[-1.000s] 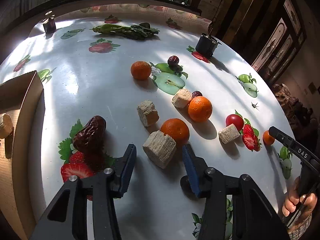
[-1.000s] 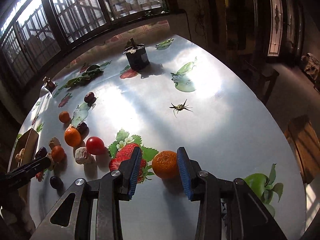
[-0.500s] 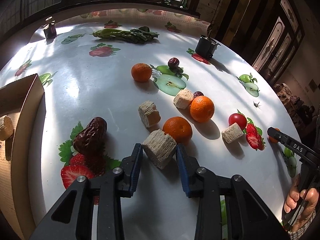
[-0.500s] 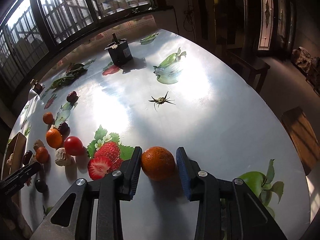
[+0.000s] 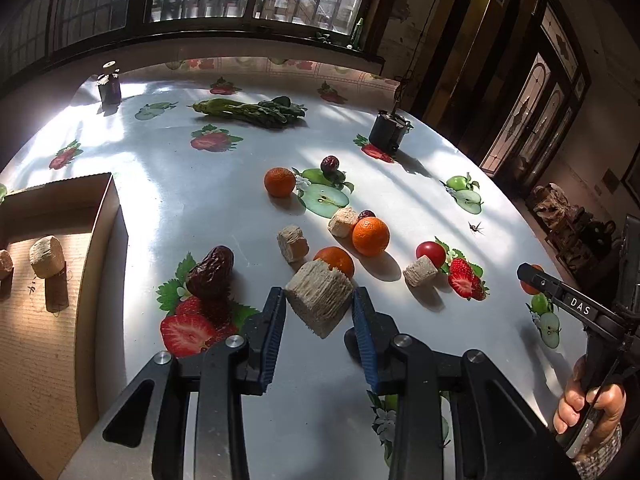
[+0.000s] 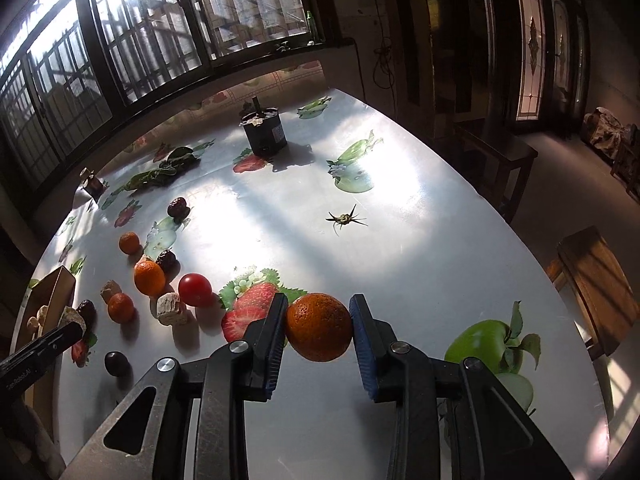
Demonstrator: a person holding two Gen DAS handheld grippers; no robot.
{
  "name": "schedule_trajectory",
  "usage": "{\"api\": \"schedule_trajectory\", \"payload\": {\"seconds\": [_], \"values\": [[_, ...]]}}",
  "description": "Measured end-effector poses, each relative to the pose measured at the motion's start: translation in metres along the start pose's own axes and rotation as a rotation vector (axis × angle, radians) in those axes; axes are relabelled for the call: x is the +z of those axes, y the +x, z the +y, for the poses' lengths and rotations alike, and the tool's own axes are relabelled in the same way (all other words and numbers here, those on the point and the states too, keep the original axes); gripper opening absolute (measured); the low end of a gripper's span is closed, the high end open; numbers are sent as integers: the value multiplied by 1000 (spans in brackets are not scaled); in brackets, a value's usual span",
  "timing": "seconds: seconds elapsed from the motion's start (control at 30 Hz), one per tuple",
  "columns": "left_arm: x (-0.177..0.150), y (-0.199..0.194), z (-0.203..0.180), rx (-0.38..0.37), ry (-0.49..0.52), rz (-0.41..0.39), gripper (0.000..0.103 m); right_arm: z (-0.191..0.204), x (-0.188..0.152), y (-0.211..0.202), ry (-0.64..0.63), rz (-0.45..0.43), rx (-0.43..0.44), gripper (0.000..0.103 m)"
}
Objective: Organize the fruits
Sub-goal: 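Carry the biscuit block into the box while the right tool carries the orange there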
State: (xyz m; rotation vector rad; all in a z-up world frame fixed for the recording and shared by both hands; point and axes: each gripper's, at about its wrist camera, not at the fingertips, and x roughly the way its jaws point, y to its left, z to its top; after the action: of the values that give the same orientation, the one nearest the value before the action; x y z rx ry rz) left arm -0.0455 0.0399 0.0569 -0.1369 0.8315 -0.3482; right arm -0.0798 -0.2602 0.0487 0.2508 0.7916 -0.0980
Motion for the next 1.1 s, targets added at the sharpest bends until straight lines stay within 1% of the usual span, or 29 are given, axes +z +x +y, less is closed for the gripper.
{"api": "schedule_trajectory", "payload": {"seconds": [0.1,0.2,0.33,0.53,0.63,0.77,0.87,1.0,1.1], "values": [[-6,-22,6,2,-5,-34,33,16,-4,-7,-20,0,25,34],[-12,-44,17,26,-11,-73,33,37,-9,-12,-50,-3,55,34],[-20,-73,41,55,-56,-113,33,71,-17,-19,-94,-3,117,34],[-35,-117,84,100,-141,-175,33,134,-28,-35,-184,-7,252,34],[-42,-132,102,146,-162,-197,33,171,-36,-42,-248,-10,329,34],[-50,-141,129,192,-202,-201,33,222,-47,-41,-328,29,430,34],[-54,-142,153,259,-225,-189,33,257,-57,-38,-379,67,488,34],[-62,-137,191,351,-268,-132,33,299,-76,-30,-437,119,548,34],[-70,-136,217,378,-320,-102,33,328,-88,-22,-481,144,573,34]]}}
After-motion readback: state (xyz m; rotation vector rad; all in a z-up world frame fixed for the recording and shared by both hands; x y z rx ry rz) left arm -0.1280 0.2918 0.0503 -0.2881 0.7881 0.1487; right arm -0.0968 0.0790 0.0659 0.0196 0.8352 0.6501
